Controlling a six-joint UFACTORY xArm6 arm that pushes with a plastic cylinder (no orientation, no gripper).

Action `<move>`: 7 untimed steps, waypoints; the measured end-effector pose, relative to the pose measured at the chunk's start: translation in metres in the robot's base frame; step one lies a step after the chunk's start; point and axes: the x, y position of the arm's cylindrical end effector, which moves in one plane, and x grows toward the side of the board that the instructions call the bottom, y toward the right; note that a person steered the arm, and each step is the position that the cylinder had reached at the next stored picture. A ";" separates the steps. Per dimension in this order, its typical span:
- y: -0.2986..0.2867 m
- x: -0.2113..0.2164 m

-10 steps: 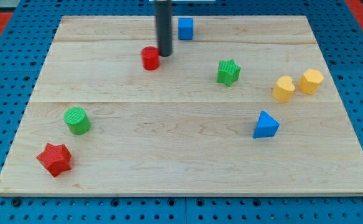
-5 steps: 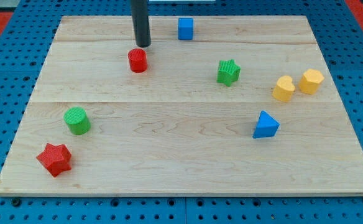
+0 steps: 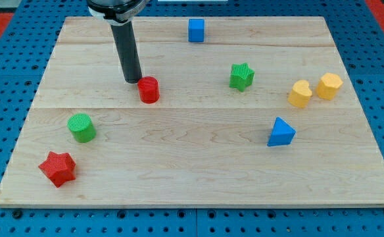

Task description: Place the red circle diagonally to the green circle

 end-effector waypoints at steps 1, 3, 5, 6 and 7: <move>0.018 -0.006; 0.073 0.000; 0.043 0.030; 0.043 0.031; 0.046 0.060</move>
